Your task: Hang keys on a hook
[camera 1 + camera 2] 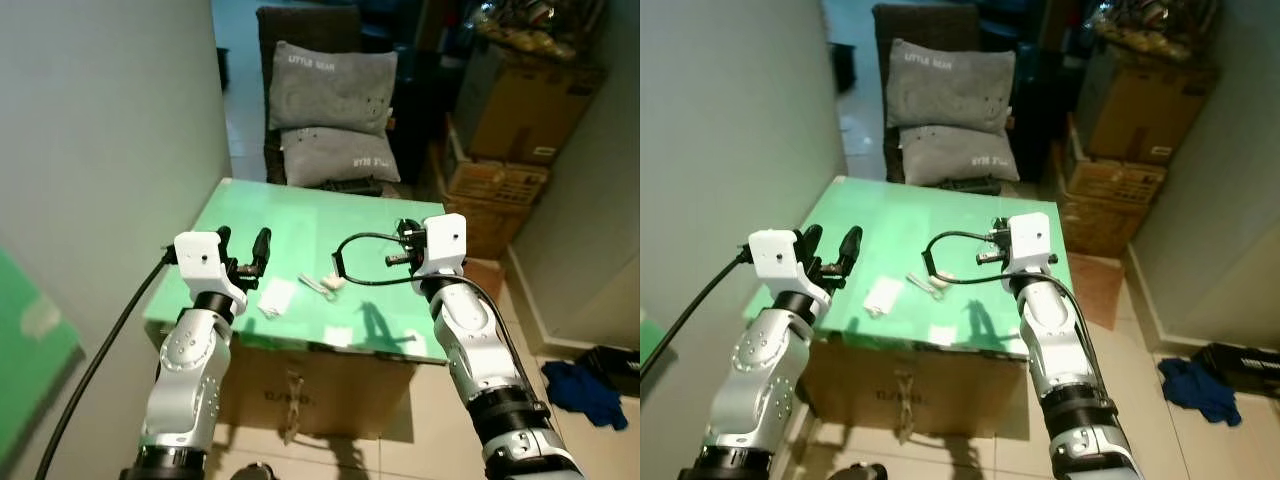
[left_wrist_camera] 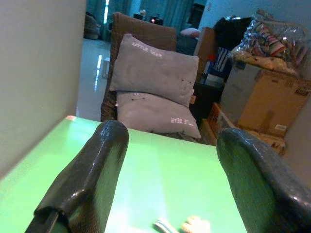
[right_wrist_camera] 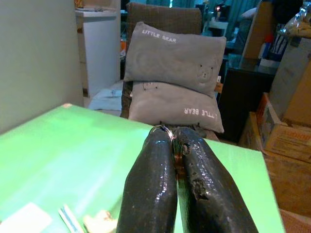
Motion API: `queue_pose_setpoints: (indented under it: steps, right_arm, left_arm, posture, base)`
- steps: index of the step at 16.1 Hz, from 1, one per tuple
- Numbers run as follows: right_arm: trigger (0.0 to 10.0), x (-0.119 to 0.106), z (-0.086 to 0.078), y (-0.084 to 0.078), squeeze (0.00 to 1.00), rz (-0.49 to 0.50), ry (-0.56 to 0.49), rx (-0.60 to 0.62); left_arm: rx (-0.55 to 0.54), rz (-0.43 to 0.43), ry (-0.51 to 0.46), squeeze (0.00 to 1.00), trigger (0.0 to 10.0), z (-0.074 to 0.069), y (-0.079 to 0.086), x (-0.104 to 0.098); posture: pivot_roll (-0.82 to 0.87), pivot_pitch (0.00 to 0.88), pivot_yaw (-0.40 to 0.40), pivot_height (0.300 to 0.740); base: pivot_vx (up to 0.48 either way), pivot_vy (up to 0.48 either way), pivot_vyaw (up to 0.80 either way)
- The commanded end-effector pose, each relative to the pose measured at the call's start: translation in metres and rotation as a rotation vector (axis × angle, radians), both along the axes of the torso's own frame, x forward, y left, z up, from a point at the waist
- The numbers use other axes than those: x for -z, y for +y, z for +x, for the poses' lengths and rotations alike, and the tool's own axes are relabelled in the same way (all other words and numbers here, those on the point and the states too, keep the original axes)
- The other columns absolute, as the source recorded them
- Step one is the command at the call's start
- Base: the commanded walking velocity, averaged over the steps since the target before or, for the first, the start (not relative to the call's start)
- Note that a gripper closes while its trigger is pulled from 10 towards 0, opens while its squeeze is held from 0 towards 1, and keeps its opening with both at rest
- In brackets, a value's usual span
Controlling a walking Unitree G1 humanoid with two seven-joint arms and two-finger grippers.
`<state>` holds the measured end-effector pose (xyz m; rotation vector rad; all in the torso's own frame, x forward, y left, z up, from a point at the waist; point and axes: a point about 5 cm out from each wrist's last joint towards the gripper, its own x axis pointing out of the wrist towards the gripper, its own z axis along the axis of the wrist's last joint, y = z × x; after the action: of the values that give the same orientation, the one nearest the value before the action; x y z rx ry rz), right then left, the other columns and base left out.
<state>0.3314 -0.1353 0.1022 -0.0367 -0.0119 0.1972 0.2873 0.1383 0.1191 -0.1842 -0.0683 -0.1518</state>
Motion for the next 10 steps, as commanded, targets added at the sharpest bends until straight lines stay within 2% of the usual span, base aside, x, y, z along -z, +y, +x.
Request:
queue_pose_setpoints:
  steps: [1, 6, 7, 8, 10]
  right_arm:
    - [0.0, -0.0059, 0.0034, -0.004, 0.0, 0.011, -0.025, 0.013]
    - [0.0, -0.0052, 0.0055, -0.0016, 0.0, 0.008, -0.021, -0.005]
    - [0.0, -0.0058, 0.0061, -0.0006, 0.0, 0.009, -0.022, -0.008]
    - [0.0, -0.006, 0.0061, -0.0009, 0.0, 0.011, -0.022, -0.008]
    - [0.0, -0.0048, 0.0055, -0.0028, 0.0, 0.025, -0.02, -0.002]
  left_arm:
    - [0.021, 0.003, -0.017, 0.0, 10.0, 0.0006, -0.0048, -0.0052]
    - [0.003, 0.029, -0.02, 0.0, 10.0, 0.0009, -0.0041, -0.0061]
    - [0.01, 0.022, -0.039, 0.0, 10.0, 0.0004, -0.0051, -0.008]
    - [0.024, -0.022, -0.071, 0.0, 10.0, -0.0009, -0.0054, -0.0129]
    - [0.015, -0.043, -0.064, 0.0, 10.0, 0.0, -0.0065, -0.0142]
  posture:
    - [0.07, 0.0, -0.051, 0.74]
    - [0.08, 0.0, -0.059, 0.74]
    - [0.08, 0.0, -0.058, 0.74]
    - [0.08, 0.0, -0.059, 0.74]
    - [0.07, 0.0, -0.057, 0.74]
  base:
    - [0.0, 0.0, 0.47]
    - [0.0, 0.0, 0.47]
    - [0.0, 0.0, 0.47]
    - [0.0, 0.0, 0.47]
    - [0.0, 0.146, 0.47]
